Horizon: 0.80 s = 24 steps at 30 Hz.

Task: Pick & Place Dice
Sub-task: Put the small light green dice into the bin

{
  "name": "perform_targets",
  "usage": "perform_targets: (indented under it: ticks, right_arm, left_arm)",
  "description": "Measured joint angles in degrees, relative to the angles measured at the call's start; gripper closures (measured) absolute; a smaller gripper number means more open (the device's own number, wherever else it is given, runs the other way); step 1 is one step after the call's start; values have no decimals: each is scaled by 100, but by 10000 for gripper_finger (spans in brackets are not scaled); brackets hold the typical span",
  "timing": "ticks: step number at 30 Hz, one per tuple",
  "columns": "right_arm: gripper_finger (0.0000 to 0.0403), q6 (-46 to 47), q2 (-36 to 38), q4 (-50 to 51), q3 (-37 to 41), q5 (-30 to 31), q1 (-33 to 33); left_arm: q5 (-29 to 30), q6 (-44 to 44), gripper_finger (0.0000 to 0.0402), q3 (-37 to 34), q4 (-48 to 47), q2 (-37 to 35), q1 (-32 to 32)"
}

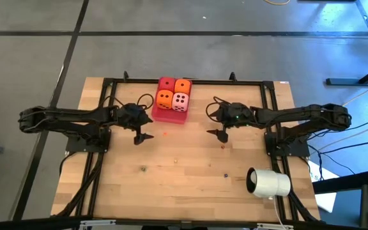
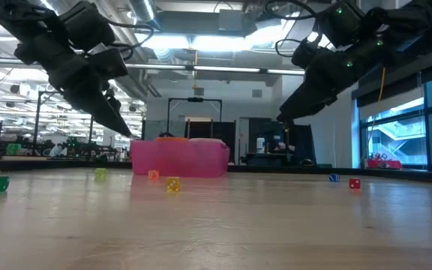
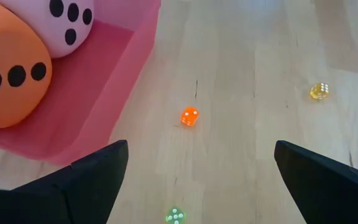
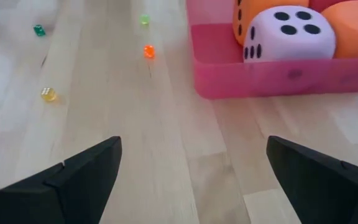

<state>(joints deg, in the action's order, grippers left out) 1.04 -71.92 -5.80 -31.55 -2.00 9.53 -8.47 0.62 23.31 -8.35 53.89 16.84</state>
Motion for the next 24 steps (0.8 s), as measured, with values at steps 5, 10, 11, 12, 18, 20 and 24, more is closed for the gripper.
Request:
perform_targets:
  ticks: [5,10,11,12,18,20,24]
  right_arm:
    - [3,-13,-2,-112,0,9,-1]
    - [3,-15,-2,-145,0,9,0]
    - [3,-15,-4,-145,0,9,0]
    - [3,-16,-4,-145,0,9,1]
    - [3,-17,-4,-129,0,9,0]
    - [3,-17,-4,-129,0,8,0]
    - [3,-19,-4,-129,0,9,-1]
  left_arm:
    - [30,140,2,4,-256,-2,2]
    - [374,-165,34,4,-714,46,-160]
    - [440,-296,47,3,-782,64,-206]
    - [461,-399,61,4,-828,76,-251]
    - [661,-649,149,-195,-670,244,-519]
    - [812,-819,172,-335,-525,317,-558]
    - [956,-986,206,-608,-126,451,-560]
